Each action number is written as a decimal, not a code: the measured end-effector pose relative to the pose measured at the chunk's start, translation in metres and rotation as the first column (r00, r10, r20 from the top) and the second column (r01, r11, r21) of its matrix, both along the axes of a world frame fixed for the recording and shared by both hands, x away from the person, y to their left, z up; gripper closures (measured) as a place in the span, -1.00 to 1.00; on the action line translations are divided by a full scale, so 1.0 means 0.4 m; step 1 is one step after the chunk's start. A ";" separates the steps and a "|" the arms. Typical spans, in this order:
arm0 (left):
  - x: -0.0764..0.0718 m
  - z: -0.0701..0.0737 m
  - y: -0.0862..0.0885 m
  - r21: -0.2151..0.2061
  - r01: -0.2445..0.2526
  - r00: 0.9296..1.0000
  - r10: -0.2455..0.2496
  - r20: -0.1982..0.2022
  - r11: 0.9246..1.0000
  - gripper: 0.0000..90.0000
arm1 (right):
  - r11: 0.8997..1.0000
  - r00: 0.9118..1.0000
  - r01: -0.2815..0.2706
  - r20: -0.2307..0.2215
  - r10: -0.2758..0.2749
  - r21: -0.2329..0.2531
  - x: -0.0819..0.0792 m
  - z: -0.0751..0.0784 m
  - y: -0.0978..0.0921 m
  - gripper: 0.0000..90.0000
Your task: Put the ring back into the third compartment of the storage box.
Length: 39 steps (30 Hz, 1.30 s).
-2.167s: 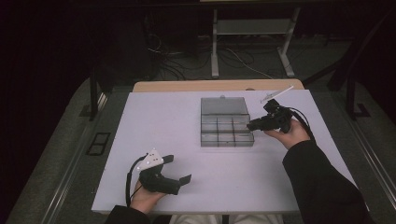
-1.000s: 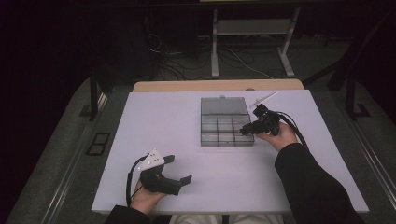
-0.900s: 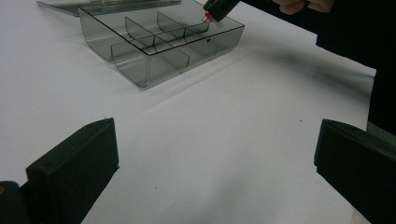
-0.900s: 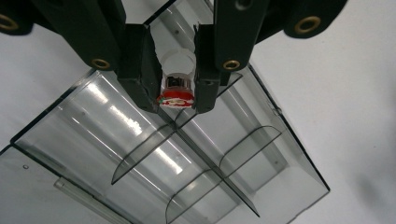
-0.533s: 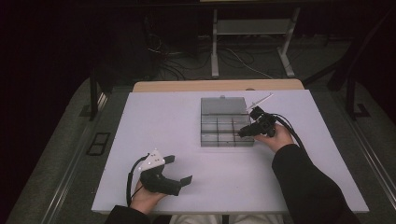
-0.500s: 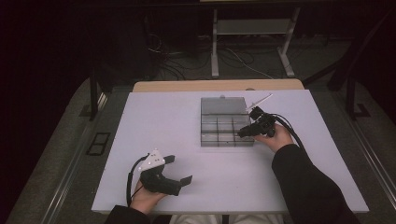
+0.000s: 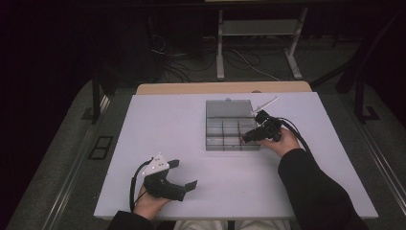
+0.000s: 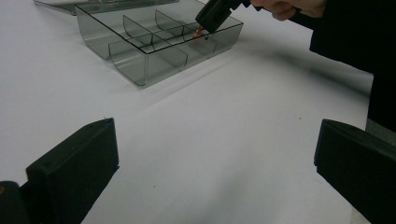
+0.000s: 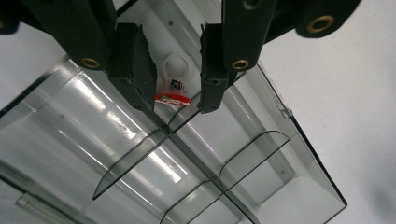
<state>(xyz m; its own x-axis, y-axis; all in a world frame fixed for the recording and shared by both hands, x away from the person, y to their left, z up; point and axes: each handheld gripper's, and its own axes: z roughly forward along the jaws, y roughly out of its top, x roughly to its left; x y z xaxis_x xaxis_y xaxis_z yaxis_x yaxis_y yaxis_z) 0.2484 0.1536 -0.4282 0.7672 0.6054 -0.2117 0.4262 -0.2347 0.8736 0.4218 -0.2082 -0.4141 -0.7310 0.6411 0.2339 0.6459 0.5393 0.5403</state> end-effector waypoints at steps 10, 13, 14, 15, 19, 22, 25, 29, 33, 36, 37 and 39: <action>0.000 0.000 0.001 -0.001 0.001 1.000 -0.001 -0.001 1.000 -1.00 | 1.000 0.999 0.003 0.041 -0.004 0.011 -0.026 0.046 -0.013 0.29; 0.000 0.000 0.000 -0.002 -0.001 1.000 0.001 -0.001 1.000 -1.00 | 1.000 0.999 0.006 0.046 -0.006 0.013 -0.032 0.056 -0.017 0.24; 0.000 0.000 0.000 -0.003 -0.001 1.000 0.001 -0.001 1.000 -1.00 | 1.000 0.999 0.009 0.047 -0.010 0.016 -0.036 0.060 -0.020 0.21; 0.000 0.000 0.000 -0.002 -0.001 1.000 0.001 -0.001 1.000 -1.00 | 1.000 0.998 0.011 0.055 -0.012 0.015 -0.039 0.064 -0.023 0.18; -0.001 -0.001 0.000 -0.003 -0.001 1.000 0.001 -0.001 1.000 -1.00 | 0.999 0.997 0.029 0.071 -0.031 0.031 -0.058 0.081 -0.036 0.00; -0.001 0.000 0.000 -0.004 -0.001 1.000 0.001 0.000 1.000 -1.00 | 0.998 0.996 0.047 0.078 -0.050 0.041 -0.073 0.092 -0.048 -0.22; -0.001 0.000 0.000 -0.005 0.000 1.000 0.000 0.000 1.000 -1.00 | 0.997 0.995 0.051 0.080 -0.056 0.057 -0.091 0.103 -0.058 -0.56; -0.001 0.000 -0.001 -0.004 -0.001 1.000 0.001 -0.002 1.000 -1.00 | 0.993 0.993 0.082 0.084 -0.088 0.080 -0.119 0.117 -0.070 -0.87; -0.001 0.000 0.000 -0.008 -0.003 1.000 0.003 -0.001 1.000 -1.00 | 0.990 0.990 0.102 0.089 -0.111 0.102 -0.145 0.127 -0.083 -0.99; -0.002 0.000 0.001 -0.008 -0.004 1.000 0.004 -0.003 1.000 -1.00 | 0.989 0.989 0.099 0.095 -0.110 0.113 -0.164 0.130 -0.095 -0.99; -0.002 0.000 0.001 -0.009 -0.005 1.000 0.005 -0.003 1.000 -1.00 | 0.989 0.989 0.098 0.096 -0.109 0.113 -0.172 0.131 -0.099 -0.99; -0.002 0.000 0.001 -0.009 -0.005 1.000 0.005 -0.003 1.000 -1.00 | 0.988 0.989 0.097 0.101 -0.109 0.120 -0.187 0.133 -0.108 -0.99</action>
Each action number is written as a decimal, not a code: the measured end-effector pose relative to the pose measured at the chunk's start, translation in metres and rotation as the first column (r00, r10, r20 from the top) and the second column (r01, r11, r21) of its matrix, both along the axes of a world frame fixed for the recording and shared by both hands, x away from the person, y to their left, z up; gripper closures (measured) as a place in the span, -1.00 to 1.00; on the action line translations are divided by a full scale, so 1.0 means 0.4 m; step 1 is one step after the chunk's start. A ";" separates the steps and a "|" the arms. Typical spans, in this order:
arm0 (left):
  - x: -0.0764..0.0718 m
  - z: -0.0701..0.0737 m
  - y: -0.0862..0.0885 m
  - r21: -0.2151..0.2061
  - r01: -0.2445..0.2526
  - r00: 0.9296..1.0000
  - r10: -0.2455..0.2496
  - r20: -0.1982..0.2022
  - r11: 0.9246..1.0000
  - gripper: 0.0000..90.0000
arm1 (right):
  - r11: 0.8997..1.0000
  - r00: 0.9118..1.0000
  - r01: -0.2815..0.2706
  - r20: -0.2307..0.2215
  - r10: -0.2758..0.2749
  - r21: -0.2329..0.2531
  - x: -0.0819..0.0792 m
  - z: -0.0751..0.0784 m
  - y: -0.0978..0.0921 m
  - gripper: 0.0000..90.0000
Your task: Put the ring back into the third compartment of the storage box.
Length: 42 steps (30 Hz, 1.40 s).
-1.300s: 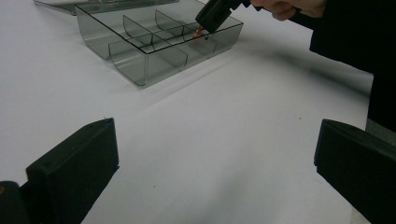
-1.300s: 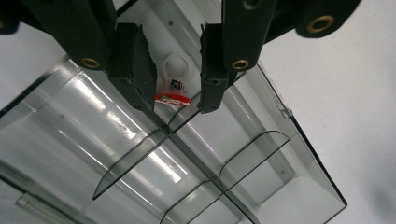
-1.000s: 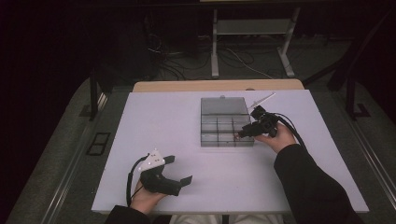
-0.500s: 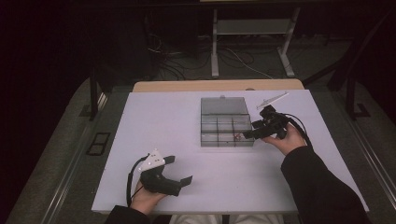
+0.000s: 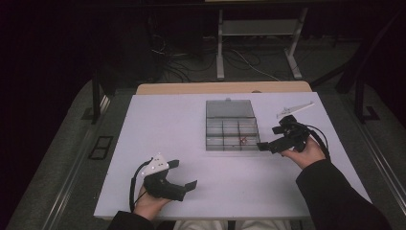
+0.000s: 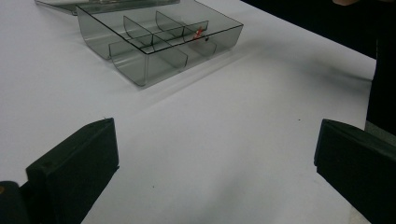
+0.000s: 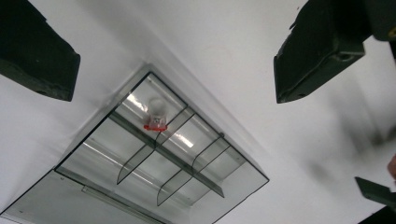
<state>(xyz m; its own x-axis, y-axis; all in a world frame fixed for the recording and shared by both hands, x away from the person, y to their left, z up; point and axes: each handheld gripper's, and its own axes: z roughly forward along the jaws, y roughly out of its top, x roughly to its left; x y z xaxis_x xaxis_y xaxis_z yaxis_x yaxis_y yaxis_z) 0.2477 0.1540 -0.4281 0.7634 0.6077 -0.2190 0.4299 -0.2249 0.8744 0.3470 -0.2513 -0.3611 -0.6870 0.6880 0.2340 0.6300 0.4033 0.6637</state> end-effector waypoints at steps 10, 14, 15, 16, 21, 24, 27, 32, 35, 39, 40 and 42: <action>0.000 0.000 0.000 0.002 -0.002 1.000 0.002 0.000 1.000 -1.00 | 1.000 0.999 0.001 0.033 -0.002 0.025 -0.079 -0.008 -0.040 -0.99; 0.000 0.000 0.000 0.002 -0.003 1.000 0.003 0.000 1.000 -1.00 | 0.999 0.999 0.007 0.042 -0.009 0.039 -0.106 -0.025 -0.055 -0.99; 0.000 -0.001 0.000 0.002 -0.003 1.000 0.003 0.000 1.000 -1.00 | 0.999 0.999 0.012 0.041 -0.013 0.042 -0.111 -0.029 -0.056 -0.99; 0.000 0.000 0.000 0.002 -0.004 1.000 0.004 -0.001 1.000 -1.00 | 0.999 0.999 0.014 0.042 -0.015 0.044 -0.116 -0.034 -0.060 -0.99; -0.001 0.000 0.001 0.002 -0.005 1.000 0.005 0.000 1.000 -1.00 | 0.999 0.998 0.028 0.048 -0.030 0.043 -0.143 -0.057 -0.073 -0.99; -0.001 0.000 0.001 0.001 -0.006 1.000 0.006 0.000 1.000 -1.00 | 0.998 0.997 0.036 0.062 -0.039 0.060 -0.159 -0.066 -0.083 -0.99; -0.001 -0.001 0.001 0.003 -0.008 1.000 0.008 -0.002 1.000 -1.00 | 0.997 0.996 0.043 0.071 -0.047 0.061 -0.175 -0.080 -0.092 -0.99; -0.001 0.000 0.002 0.009 -0.004 1.000 0.004 0.000 1.000 -1.00 | 0.995 0.995 0.058 0.078 -0.063 0.076 -0.200 -0.108 -0.107 -0.99; -0.001 -0.001 0.001 0.007 -0.006 1.000 0.006 -0.002 1.000 -1.00 | 0.994 0.994 0.063 0.081 -0.070 0.086 -0.213 -0.126 -0.115 -0.99; -0.001 -0.001 0.001 0.011 -0.004 1.000 0.004 -0.001 1.000 -1.00 | 0.993 0.993 0.073 0.081 -0.081 0.096 -0.230 -0.151 -0.124 -0.99; -0.001 -0.001 0.001 0.012 -0.004 1.000 0.004 0.000 1.000 -1.00 | 0.994 0.993 0.069 0.085 -0.077 0.090 -0.233 -0.157 -0.125 -0.99; -0.002 0.000 0.001 0.012 -0.003 1.000 0.003 0.000 1.000 -1.00 | 0.994 0.993 0.066 0.087 -0.074 0.088 -0.238 -0.164 -0.125 -0.99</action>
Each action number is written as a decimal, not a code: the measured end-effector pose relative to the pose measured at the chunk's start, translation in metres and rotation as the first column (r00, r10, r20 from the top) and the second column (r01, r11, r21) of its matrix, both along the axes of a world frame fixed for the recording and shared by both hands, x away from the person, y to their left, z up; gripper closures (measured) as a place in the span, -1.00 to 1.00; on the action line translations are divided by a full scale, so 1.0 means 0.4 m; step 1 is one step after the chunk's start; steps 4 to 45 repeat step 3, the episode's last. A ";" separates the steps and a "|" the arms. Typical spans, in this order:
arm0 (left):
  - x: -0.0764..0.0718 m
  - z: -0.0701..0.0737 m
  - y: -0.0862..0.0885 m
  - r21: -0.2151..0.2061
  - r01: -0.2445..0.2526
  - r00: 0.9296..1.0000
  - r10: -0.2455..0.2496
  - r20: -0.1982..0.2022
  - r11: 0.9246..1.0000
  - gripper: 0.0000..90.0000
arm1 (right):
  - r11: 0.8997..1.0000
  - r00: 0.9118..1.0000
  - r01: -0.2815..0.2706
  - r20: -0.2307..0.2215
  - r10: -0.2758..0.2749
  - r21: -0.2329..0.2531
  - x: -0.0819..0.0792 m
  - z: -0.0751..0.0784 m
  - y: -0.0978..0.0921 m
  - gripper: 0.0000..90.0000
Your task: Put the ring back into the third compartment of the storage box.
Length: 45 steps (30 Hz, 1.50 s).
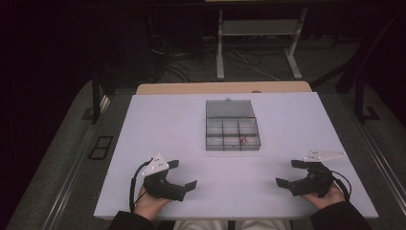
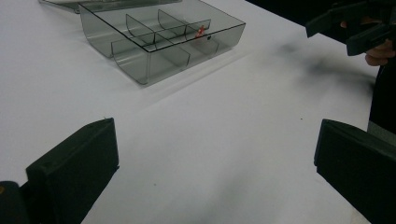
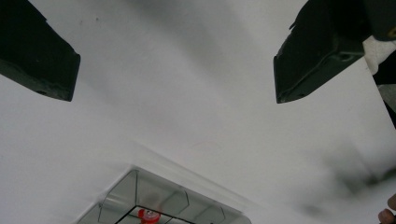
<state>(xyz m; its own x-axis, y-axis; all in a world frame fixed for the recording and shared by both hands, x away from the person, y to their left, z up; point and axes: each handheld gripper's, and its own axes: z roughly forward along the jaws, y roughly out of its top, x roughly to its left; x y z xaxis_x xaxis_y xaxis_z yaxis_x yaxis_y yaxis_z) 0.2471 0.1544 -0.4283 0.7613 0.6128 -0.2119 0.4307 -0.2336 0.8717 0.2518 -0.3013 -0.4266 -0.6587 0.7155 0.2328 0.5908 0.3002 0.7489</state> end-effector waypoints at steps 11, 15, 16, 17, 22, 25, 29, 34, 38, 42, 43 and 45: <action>0.000 0.000 0.000 0.000 -0.002 1.000 0.002 0.001 1.000 -1.00 | 1.000 1.000 0.005 0.008 -0.005 -0.001 -0.004 -0.005 -0.001 -0.99; 0.000 0.000 0.000 0.000 -0.002 1.000 0.002 0.001 1.000 -1.00 | 1.000 1.000 0.005 0.008 -0.005 -0.001 -0.004 -0.005 -0.001 -0.99; 0.000 0.000 0.000 0.000 -0.002 1.000 0.002 0.001 1.000 -1.00 | 1.000 1.000 0.005 0.008 -0.005 -0.001 -0.004 -0.005 -0.001 -0.99; 0.000 0.000 0.000 0.000 -0.002 1.000 0.002 0.001 1.000 -1.00 | 1.000 1.000 0.005 0.008 -0.005 -0.001 -0.004 -0.005 -0.001 -0.99; 0.000 0.000 0.000 0.000 -0.002 1.000 0.002 0.001 1.000 -1.00 | 1.000 1.000 0.005 0.008 -0.005 -0.001 -0.004 -0.005 -0.001 -0.99; 0.000 0.000 0.000 0.000 -0.002 1.000 0.002 0.001 1.000 -1.00 | 1.000 1.000 0.005 0.008 -0.005 -0.001 -0.004 -0.005 -0.001 -0.99; 0.000 0.000 0.000 0.000 -0.002 1.000 0.002 0.001 1.000 -1.00 | 1.000 1.000 0.005 0.008 -0.005 -0.001 -0.004 -0.005 -0.001 -0.99; 0.000 0.000 0.000 0.000 -0.002 1.000 0.002 0.001 1.000 -1.00 | 1.000 1.000 0.005 0.008 -0.005 -0.001 -0.004 -0.005 -0.001 -0.99; 0.000 0.000 0.000 0.000 -0.002 1.000 0.002 0.001 1.000 -1.00 | 1.000 1.000 0.005 0.008 -0.005 -0.001 -0.004 -0.005 -0.001 -0.99; 0.000 0.000 0.000 0.000 -0.002 1.000 0.002 0.001 1.000 -1.00 | 1.000 1.000 0.005 0.008 -0.005 -0.001 -0.004 -0.005 -0.001 -0.99; 0.000 0.000 0.000 0.000 -0.002 1.000 0.002 0.001 1.000 -1.00 | 1.000 1.000 0.005 0.008 -0.005 -0.001 -0.004 -0.005 -0.001 -0.99; 0.000 0.000 0.000 0.000 -0.002 1.000 0.002 0.001 1.000 -1.00 | 1.000 1.000 0.005 0.008 -0.005 -0.001 -0.004 -0.005 -0.001 -0.99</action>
